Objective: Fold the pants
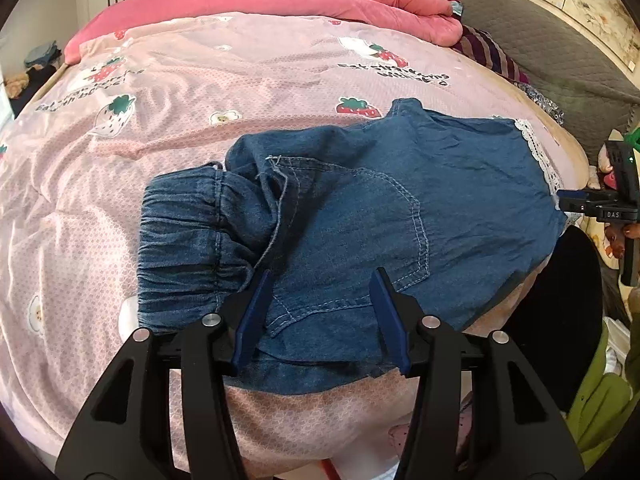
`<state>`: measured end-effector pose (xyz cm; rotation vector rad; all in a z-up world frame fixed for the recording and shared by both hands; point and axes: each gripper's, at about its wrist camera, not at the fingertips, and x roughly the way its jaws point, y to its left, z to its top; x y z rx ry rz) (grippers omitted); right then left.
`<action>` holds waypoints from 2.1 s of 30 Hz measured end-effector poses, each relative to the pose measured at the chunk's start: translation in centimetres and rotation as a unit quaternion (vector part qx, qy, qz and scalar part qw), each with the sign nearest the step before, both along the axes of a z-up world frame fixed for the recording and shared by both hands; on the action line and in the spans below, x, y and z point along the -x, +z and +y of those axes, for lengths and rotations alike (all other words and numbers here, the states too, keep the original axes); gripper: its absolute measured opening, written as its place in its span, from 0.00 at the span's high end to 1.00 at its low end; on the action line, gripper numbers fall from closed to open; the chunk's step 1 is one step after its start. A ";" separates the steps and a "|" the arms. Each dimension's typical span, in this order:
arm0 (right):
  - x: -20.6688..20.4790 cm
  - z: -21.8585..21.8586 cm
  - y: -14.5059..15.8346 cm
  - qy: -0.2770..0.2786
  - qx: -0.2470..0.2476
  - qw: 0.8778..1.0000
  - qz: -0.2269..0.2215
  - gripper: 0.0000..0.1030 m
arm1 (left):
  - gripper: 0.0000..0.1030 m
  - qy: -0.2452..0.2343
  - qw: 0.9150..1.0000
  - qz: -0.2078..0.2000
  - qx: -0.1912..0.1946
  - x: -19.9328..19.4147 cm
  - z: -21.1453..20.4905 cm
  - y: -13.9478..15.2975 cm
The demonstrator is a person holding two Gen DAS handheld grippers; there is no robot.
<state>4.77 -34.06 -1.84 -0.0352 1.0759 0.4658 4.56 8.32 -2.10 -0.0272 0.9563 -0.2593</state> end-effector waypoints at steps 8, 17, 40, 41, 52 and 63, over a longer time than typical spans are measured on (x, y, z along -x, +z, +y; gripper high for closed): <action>0.8 3.4 4.0 0.042 -0.049 0.996 -0.060 0.23 | 0.30 0.008 0.999 -0.041 -0.014 2.2 -0.5 3.3; 2.5 17.9 1.7 0.233 -0.070 0.969 -0.031 0.23 | 0.21 0.108 0.993 -0.028 -0.031 2.9 4.6 3.7; 1.6 15.1 3.2 0.205 -0.075 0.975 -0.040 0.23 | 0.16 0.117 0.990 -0.080 -0.009 1.5 3.8 7.5; 0.4 13.6 3.6 0.175 -0.068 0.981 -0.054 0.23 | 0.16 0.101 0.991 -0.088 -0.001 0.9 2.6 8.1; -8.3 8.6 3.7 0.065 -0.042 0.993 -0.087 0.27 | 0.11 -0.072 0.996 -0.045 0.040 -8.2 -13.6 4.8; -13.5 8.6 -0.7 0.073 0.022 0.997 -0.029 0.71 | 0.11 -0.078 0.996 0.014 0.030 -13.5 -16.7 -0.5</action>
